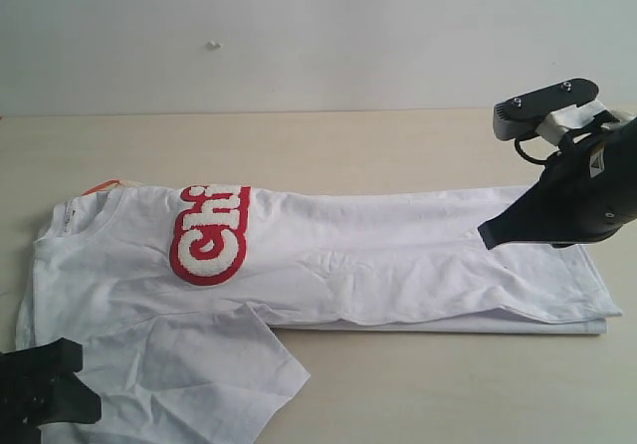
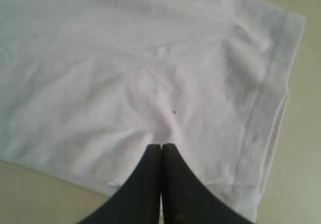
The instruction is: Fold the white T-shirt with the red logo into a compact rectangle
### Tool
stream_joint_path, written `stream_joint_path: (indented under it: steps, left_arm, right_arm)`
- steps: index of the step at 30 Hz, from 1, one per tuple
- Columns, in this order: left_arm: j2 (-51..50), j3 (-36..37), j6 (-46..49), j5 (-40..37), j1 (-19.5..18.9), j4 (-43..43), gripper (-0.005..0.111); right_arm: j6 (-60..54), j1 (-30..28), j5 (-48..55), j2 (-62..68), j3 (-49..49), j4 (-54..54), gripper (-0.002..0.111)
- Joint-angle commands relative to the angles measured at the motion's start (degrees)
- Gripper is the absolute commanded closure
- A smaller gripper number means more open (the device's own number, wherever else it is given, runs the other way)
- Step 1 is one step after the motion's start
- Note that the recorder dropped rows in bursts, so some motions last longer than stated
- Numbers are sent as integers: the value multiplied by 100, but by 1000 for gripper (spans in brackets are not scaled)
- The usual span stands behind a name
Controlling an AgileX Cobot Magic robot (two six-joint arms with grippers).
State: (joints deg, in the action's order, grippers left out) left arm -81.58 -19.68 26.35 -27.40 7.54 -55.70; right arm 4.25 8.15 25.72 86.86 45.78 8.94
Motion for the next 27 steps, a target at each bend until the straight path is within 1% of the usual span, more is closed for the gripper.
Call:
stream_joint_path:
  steps: [1, 3, 10, 14, 16, 19, 23, 27]
  left_arm:
    - [19, 29, 198, -42, -29, -195, 44]
    - [19, 29, 187, -202, -29, -182, 44]
    - [19, 29, -11, -180, -29, -98, 44]
    - [19, 29, -780, -152, -29, 707, 44]
    - [19, 29, -993, -138, -29, 1005, 44]
    - [19, 29, -1023, -63, -29, 1029, 44]
    - [-37, 29, -986, -7, -29, 827, 44]
    - [-333, 29, -516, 14, -17, 487, 44]
  right_arm:
    - [-34, -19, -57, -41, -22, -15, 108]
    - [-34, -19, -57, -41, -22, -15, 108]
    - [-34, -19, -70, -41, -22, -15, 108]
    - [-34, -19, -146, -41, -22, -15, 108]
    - [-34, -19, -153, -41, -22, -15, 108]
    - [-34, -19, -166, -41, -22, -15, 108]
    - [-34, -19, -176, -41, -22, -83, 108]
    - [-151, -19, -176, -41, -22, -107, 108]
